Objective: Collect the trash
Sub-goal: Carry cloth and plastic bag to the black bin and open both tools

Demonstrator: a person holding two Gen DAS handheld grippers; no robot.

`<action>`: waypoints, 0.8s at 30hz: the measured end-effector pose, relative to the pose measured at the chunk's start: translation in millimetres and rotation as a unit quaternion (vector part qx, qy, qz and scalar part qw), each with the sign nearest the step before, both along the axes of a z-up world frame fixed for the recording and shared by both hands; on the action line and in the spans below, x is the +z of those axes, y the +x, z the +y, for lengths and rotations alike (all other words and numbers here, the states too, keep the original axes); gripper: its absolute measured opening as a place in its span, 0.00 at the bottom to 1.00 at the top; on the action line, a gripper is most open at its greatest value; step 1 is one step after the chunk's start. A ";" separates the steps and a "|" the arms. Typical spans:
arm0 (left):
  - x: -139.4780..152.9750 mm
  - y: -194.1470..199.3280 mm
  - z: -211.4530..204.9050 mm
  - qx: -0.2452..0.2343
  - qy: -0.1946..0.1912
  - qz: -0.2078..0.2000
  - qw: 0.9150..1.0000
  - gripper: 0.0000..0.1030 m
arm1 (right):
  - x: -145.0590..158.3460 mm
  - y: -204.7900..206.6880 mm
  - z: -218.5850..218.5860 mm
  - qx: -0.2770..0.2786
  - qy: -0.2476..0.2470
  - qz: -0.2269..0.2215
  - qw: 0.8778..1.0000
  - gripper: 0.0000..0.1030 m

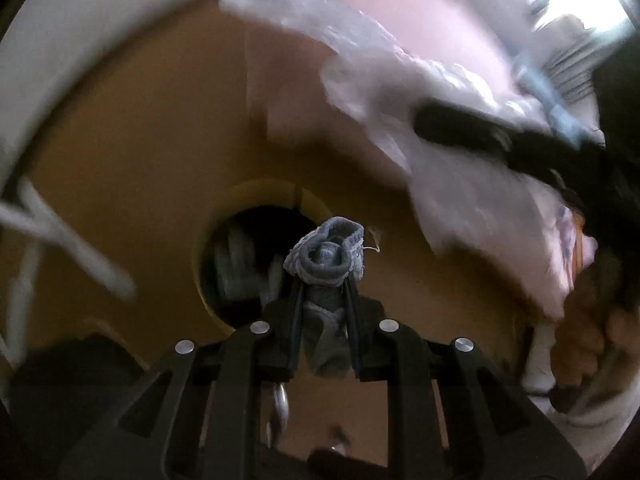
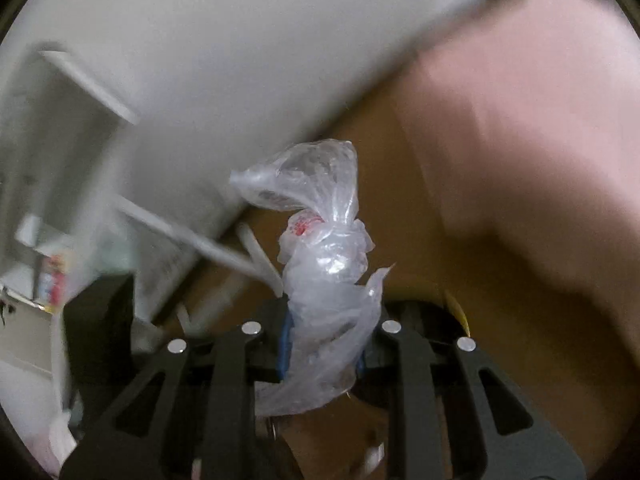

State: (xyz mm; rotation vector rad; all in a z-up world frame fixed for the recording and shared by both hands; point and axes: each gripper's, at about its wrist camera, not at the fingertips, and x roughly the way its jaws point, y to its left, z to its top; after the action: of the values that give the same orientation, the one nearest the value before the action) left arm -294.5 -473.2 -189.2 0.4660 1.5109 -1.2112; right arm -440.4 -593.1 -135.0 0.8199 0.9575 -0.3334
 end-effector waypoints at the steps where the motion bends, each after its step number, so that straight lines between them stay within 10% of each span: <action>1: -27.7 -1.6 -6.1 0.000 0.038 0.012 0.999 0.18 | -31.0 -3.8 -2.8 0.003 0.025 0.030 0.999 0.23; 6: -84.2 -15.0 -14.8 -0.014 0.111 -0.010 0.994 0.18 | -138.8 -25.1 -16.5 -0.038 0.112 0.104 0.988 0.23; 14: -86.2 -3.7 -17.1 0.007 0.108 0.010 0.994 0.20 | -168.5 -19.6 -17.8 -0.038 0.136 0.133 0.981 0.30; 15: -83.3 -4.6 -16.9 0.009 0.101 0.003 0.995 0.25 | -167.7 -19.1 -18.8 -0.042 0.142 0.134 0.980 0.53; 16: -79.2 -4.5 -16.6 0.011 0.086 0.002 0.996 0.52 | -169.9 -20.3 -20.8 -0.045 0.147 0.141 0.978 0.78; 17: -76.8 -6.2 -20.4 0.013 0.074 0.000 0.997 0.88 | -169.2 -20.1 -22.8 -0.049 0.147 0.149 0.977 0.82; 24: -38.4 -24.9 -19.6 -0.024 -0.012 -0.080 0.996 0.94 | -134.9 -37.9 -43.4 -0.121 0.075 0.161 0.977 0.82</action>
State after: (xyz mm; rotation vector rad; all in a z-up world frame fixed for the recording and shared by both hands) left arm -319.4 -492.8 -227.6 0.5735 1.3539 -1.1991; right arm -478.3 -636.5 -269.8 1.0441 1.1984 -0.6242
